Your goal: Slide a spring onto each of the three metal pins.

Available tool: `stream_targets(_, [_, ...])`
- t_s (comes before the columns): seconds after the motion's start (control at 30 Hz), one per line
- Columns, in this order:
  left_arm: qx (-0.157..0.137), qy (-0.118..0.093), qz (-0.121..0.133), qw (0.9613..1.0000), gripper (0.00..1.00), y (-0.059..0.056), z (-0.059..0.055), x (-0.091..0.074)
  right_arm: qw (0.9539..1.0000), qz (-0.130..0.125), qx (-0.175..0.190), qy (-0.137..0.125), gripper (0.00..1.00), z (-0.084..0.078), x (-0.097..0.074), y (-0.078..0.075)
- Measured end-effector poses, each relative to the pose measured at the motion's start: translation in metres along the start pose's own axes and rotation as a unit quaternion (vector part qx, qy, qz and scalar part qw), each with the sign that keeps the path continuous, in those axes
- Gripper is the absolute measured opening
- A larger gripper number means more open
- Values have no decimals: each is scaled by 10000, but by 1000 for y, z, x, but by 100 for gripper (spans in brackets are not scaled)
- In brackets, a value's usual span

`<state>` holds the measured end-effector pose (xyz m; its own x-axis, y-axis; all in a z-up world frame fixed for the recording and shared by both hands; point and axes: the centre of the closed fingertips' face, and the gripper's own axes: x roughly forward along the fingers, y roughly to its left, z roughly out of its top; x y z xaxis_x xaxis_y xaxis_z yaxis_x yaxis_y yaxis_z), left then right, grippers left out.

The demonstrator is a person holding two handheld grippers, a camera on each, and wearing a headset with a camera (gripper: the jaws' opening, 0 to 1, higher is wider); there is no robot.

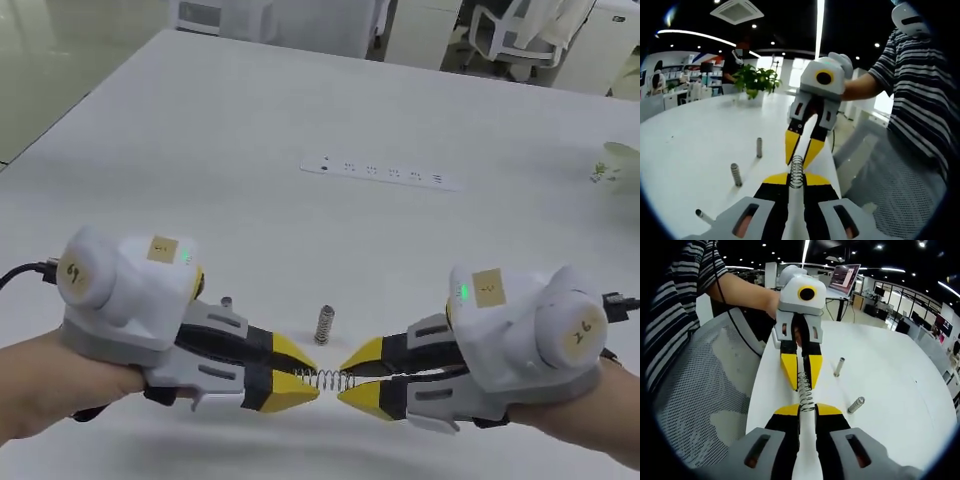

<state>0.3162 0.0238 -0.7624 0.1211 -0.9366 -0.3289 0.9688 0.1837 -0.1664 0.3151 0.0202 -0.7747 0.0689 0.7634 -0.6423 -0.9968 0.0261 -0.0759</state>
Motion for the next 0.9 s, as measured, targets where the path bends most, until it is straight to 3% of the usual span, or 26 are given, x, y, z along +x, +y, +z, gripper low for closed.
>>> stream_targets(0.3, [-26, 38, 78, 10000, 2, 2, -3, -2, 9991, -105, -404, -58, 7, 12, -6, -2])
stream_targets(0.77, [41, 137, 138, 9998, 2, 3, -7, 1, 9978, 14, -613, -264, 7, 37, -8, 0])
stream_targets(0.9, [76, 158, 154, 9997, 2, 3, -8, 2, 9975, 61, -517, -474, 7, 50, -5, 1])
